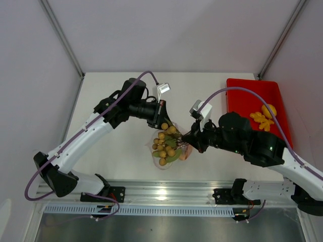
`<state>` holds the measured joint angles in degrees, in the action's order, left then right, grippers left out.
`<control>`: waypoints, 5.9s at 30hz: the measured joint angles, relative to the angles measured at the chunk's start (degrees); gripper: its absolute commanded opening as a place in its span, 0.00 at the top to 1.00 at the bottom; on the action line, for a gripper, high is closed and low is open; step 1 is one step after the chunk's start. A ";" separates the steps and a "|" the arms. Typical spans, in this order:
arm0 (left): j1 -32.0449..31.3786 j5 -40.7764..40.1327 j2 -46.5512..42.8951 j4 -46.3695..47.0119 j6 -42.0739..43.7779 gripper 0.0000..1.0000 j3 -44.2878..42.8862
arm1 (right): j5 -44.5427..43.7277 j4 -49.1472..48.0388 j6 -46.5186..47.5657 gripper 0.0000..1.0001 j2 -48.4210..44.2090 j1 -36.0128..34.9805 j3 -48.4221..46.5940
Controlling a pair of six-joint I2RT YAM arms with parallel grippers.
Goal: Place the food in the zip-top bag and seal the zipper
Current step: Place the fake fruit in the zipper food storage bag, then adjust the zipper food storage bag at the center of the board.
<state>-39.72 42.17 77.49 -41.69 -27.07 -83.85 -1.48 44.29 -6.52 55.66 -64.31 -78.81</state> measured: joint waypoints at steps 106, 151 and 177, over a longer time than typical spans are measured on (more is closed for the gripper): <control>-21.62 -47.52 -15.56 2.19 -20.11 0.99 7.13 | -60.06 30.03 -41.00 1.00 29.94 -28.57 -17.11; -20.24 -49.53 -12.52 4.37 -21.75 1.00 2.67 | -23.47 7.96 -29.20 0.46 -4.90 -17.62 1.84; -19.76 -49.53 -11.32 4.59 -19.69 0.99 1.18 | -29.79 10.62 -37.59 1.00 2.80 -16.87 8.13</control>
<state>-59.48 -7.35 66.17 -37.10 -46.76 -82.67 -31.27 54.92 -44.12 58.46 -81.19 -70.67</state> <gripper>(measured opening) 0.005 0.003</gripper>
